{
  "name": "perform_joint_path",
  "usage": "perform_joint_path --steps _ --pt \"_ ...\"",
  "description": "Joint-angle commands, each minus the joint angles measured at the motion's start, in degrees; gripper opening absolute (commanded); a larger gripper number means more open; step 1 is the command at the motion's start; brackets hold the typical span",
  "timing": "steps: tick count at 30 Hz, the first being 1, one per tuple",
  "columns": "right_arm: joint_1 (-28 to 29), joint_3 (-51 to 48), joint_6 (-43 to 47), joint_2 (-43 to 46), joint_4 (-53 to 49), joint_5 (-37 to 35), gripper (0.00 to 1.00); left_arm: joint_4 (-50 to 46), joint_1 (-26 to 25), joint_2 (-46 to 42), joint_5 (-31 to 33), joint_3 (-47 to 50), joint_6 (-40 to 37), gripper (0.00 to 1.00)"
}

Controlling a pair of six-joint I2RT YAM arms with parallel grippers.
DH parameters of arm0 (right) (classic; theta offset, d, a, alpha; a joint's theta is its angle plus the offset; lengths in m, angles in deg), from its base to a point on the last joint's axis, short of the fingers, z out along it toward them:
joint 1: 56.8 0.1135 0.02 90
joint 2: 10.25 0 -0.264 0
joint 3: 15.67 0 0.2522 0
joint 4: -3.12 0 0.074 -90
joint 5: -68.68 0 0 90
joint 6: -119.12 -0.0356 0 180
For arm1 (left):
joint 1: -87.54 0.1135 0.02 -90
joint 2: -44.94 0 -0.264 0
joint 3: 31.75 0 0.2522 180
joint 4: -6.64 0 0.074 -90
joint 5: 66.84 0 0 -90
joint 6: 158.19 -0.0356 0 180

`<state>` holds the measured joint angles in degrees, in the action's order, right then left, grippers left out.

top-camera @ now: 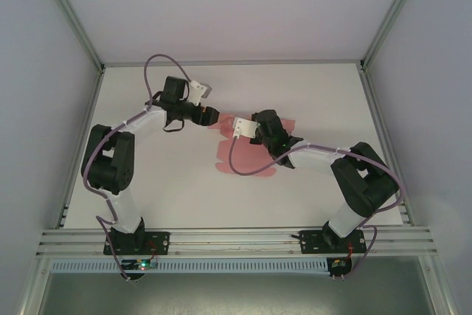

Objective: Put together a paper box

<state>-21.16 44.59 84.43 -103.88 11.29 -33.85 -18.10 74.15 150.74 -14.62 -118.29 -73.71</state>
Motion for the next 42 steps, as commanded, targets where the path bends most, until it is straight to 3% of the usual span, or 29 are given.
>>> perform_joint_path --steps 1,6,12,17,22,26,31,35,40,42 --pt "-0.85 -0.18 -3.72 -1.94 -8.35 3.8 0.0 -13.54 0.56 2.8 -11.27 -3.6 -11.77 0.73" --pt "-1.36 0.3 -3.98 -2.22 -8.73 4.46 0.0 -16.97 0.55 4.33 -10.26 -6.06 -13.48 0.69" --pt "-1.67 0.67 -4.66 -1.81 -9.48 5.42 0.0 -21.59 0.51 8.79 -4.6 -11.35 -10.91 0.4" --pt "-1.22 0.89 -4.31 -1.61 -10.5 4.75 0.0 -17.28 -0.26 7.06 1.16 -11.28 -2.75 0.19" --pt "0.76 0.27 -4.0 -1.3 -10.51 2.44 0.0 -15.32 -3.09 4.72 14.3 -11.86 10.68 0.04" --pt "2.21 -0.18 -4.35 -0.83 -10.31 1.13 0.0 -12.59 -5.11 1.83 18.68 -8.93 19.4 0.03" --pt "4.5 -1.73 -3.36 -0.96 -6.62 -3.89 0.0 -14.66 -12.24 -1.48 31.03 -7.08 25.91 0.03" --pt "4.9 -2.52 -2.95 -2.06 -4.07 -7.07 0.0 -13.09 -15.67 -4.21 31.38 -4.59 32.16 0.04" --pt "5.23 -3.95 -2.74 -2.65 0.59 -8.87 0.0 -13.08 -16.37 -5.81 32.5 -1.34 38.71 0.06" --pt "5.29 -4.8 -2.59 -2.28 1.83 -8.57 0.0 -12.32 -16.52 -6.1 31.75 0.26 38.61 0.12"
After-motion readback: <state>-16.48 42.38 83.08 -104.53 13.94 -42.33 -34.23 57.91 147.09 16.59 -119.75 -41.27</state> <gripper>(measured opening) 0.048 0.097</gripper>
